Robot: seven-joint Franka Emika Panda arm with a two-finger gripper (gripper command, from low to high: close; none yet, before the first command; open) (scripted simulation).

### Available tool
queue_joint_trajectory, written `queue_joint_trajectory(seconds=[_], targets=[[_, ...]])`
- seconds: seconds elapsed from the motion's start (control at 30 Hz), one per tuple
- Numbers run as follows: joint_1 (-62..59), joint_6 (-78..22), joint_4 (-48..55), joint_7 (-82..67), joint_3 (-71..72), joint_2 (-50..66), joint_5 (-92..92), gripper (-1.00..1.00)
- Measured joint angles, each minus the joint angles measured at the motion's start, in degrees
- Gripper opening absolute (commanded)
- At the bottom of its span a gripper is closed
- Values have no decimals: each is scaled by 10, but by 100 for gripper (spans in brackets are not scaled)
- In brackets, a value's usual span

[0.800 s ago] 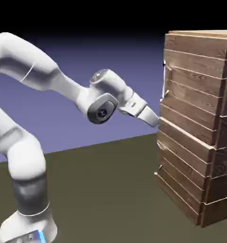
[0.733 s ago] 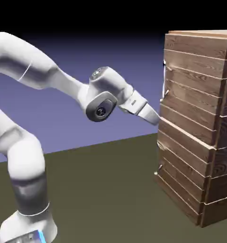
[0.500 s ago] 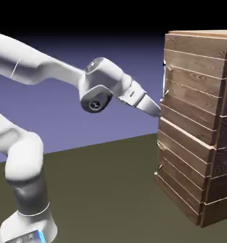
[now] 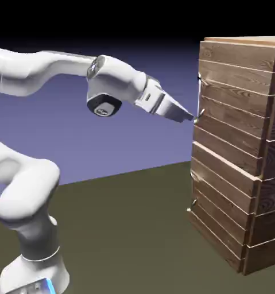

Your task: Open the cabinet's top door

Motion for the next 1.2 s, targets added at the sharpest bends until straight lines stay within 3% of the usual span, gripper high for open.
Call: queue_joint_trajectory(seconds=[1.0,1.2], targets=[[-336,-117,92,-435,319,-210,748,0],[-424,-132,161,-448,364,-194,788,0]])
